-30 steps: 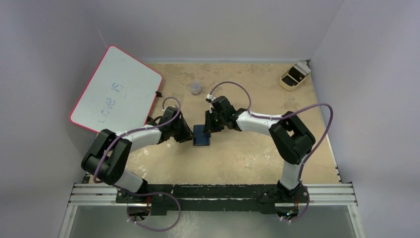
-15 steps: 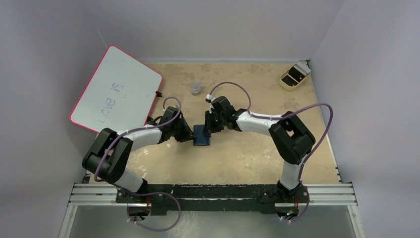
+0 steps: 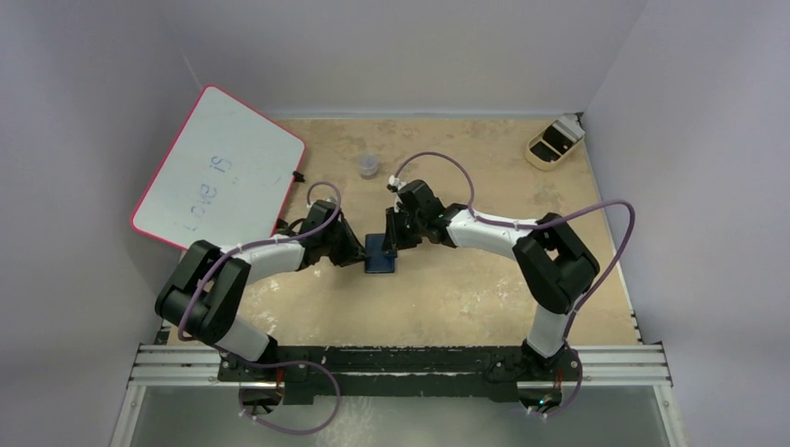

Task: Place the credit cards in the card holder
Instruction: Close the card holder at the center of the board.

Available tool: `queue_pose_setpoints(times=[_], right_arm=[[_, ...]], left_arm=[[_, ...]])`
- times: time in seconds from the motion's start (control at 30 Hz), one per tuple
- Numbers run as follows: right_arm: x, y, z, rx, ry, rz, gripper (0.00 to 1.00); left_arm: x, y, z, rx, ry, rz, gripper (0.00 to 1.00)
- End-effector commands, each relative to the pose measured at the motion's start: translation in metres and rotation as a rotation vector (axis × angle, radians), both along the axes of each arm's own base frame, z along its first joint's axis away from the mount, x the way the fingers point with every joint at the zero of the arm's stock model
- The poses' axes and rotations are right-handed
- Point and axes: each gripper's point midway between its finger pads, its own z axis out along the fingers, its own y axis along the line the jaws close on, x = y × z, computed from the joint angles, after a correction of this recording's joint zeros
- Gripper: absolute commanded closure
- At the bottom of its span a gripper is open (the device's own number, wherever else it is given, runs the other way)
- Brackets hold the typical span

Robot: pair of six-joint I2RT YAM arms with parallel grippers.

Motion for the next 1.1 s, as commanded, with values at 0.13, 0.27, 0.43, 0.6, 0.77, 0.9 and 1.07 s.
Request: queue_pose_setpoints(times=[0.13,0.27,0.43,0.6,0.77,0.9,1.07], right_arm=[[0.008,-0.007,0.028,-0.010,-0.066,-0.042,0.79],[0.006,-0.007,0.021,-0.017,-0.054,-0.033,0.80],[0.010,-0.005,0.014,-0.018,-0.064,-0.037,0.81],[0.011,-0.005,0.004,-0.035,-0.046,-0.041,0.82],[0.010,-0.005,-0.006,-0.052,-0.027,-0.053,0.83],[0.011,-0.005,-0.006,-0.053,-0.027,-0.061,0.83],[0.012,-0.003,-0.004,-0.044,-0.030,-0.059,0.83]], left_arm=[[0.005,-0.007,0.005,-0.039,-0.026,0.002,0.80],[0.005,-0.007,0.005,-0.039,-0.025,0.002,0.80],[0.005,-0.007,0.005,-0.040,-0.026,0.003,0.80],[0.005,-0.008,0.005,-0.043,-0.024,-0.002,0.80],[0.003,-0.007,0.005,-0.042,-0.021,-0.002,0.80],[0.003,-0.007,0.005,-0.042,-0.022,-0.002,0.80],[0.004,-0.008,0.005,-0.046,-0.023,-0.002,0.80]])
